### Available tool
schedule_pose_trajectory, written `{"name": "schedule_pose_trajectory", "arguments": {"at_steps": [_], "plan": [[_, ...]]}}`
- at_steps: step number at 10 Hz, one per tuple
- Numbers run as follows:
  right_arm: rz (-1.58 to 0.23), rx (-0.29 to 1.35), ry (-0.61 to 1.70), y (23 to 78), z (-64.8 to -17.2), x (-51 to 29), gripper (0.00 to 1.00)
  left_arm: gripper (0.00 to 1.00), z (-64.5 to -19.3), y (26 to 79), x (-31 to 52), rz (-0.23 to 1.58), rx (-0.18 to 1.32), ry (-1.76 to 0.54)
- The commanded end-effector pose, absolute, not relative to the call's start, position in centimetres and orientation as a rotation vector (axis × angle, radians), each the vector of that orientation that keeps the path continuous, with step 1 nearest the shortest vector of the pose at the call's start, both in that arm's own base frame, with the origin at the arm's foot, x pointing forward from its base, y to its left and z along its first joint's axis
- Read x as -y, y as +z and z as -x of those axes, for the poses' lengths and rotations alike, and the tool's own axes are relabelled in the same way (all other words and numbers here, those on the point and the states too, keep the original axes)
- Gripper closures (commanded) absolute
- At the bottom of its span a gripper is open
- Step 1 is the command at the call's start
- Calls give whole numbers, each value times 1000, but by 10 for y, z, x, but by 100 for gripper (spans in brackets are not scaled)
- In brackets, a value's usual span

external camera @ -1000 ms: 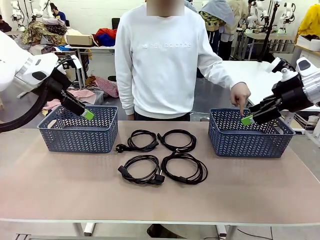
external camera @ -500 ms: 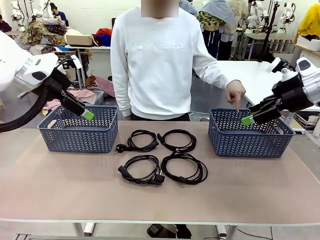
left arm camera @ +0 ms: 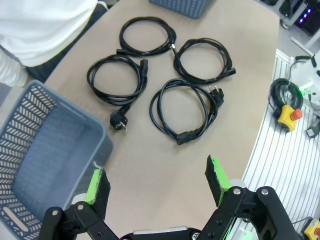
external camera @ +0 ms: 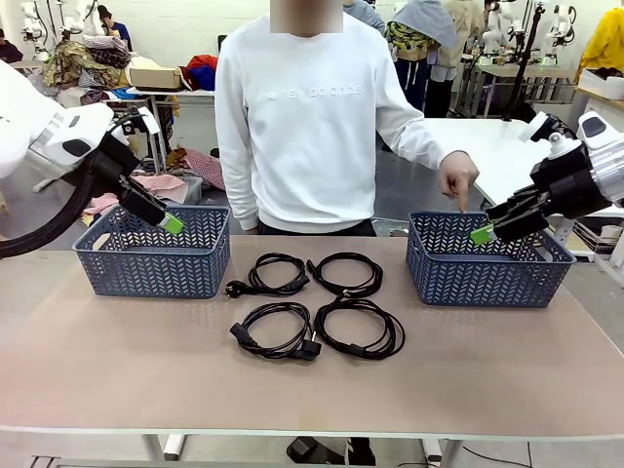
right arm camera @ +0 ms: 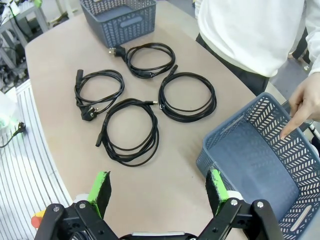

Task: Organize the cables according to human instructions.
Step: Pick up a bundle of cables and place it in the basket indicated by the human.

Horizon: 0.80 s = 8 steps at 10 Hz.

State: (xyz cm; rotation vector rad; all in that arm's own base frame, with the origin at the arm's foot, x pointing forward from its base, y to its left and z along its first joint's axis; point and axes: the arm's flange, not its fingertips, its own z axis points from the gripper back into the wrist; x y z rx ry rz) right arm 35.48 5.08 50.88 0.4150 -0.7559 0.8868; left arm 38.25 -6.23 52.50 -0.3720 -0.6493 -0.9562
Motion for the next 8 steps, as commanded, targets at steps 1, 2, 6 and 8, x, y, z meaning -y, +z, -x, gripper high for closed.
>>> {"name": "schedule_pose_trajectory", "arguments": {"at_steps": [1, 2, 6, 8], "plan": [[-431, 767, 895, 507, -358, -51, 0, 0, -384, 525, 61, 398, 663, -969], [-415, 756, 887, 509, -355, -51, 0, 0, -384, 525, 61, 398, 663, -969], [-337, 628, 939, 516, -365, -92, 0, 0, -384, 525, 61, 398, 663, -969], [-293, 559, 957, 513, -373, -121, 0, 0, -384, 525, 61, 398, 663, -969]]}}
